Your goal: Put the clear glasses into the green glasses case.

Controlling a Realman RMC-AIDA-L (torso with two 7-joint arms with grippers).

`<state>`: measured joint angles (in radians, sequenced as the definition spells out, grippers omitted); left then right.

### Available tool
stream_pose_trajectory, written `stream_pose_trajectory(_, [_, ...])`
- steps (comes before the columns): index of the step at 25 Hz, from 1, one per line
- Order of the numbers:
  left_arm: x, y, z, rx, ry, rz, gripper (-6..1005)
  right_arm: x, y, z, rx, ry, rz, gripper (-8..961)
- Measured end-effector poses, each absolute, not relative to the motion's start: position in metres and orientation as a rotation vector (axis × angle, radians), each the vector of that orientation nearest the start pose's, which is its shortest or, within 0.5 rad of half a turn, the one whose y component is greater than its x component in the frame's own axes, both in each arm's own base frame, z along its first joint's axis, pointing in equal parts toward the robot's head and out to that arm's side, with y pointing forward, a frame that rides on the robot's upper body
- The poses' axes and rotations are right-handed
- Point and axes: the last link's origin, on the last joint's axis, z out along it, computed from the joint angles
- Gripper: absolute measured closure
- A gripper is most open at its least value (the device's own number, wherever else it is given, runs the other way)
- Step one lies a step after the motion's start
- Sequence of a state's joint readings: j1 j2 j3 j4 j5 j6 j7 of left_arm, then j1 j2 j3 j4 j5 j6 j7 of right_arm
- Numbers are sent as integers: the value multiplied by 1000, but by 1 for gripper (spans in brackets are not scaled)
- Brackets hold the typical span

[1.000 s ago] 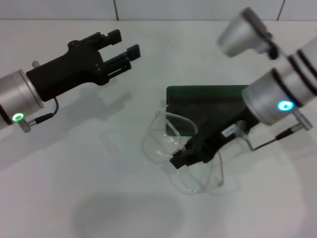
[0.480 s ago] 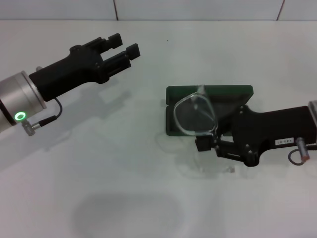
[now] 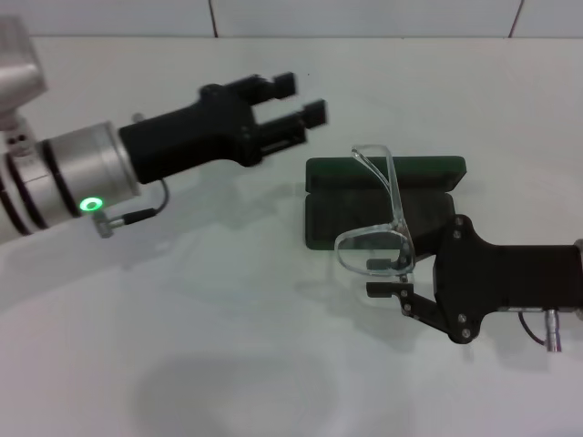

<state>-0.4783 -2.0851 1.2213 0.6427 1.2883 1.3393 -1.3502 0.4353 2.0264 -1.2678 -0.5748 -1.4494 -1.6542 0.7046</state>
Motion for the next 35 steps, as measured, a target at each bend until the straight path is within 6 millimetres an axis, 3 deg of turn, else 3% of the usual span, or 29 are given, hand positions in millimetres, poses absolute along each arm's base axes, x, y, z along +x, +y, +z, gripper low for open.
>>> stream_pose_trajectory(5, [-180, 339, -46, -2733, -519, -1071, 359, 239, 279, -37, -2722, -441, 927, 832])
stream_pose_trajectory(9, [-168, 338, -57, -2832, -549, -1029, 360, 246, 274, -41, -2691, -496, 895, 832])
stream_pose_trajectory(16, [-154, 331, -53, -2962, -631, -1071, 361, 249, 274, -42, -2667, -547, 870, 833])
stream_pose_trajectory(24, [-151, 330, -54, -3028, -675, -1027, 361, 251, 274, -44, -2651, -571, 841, 834])
stream_pose_trajectory(35, [-141, 329, -65, -3097, -603, -953, 361, 251, 276, -45, -2659, -578, 821, 834])
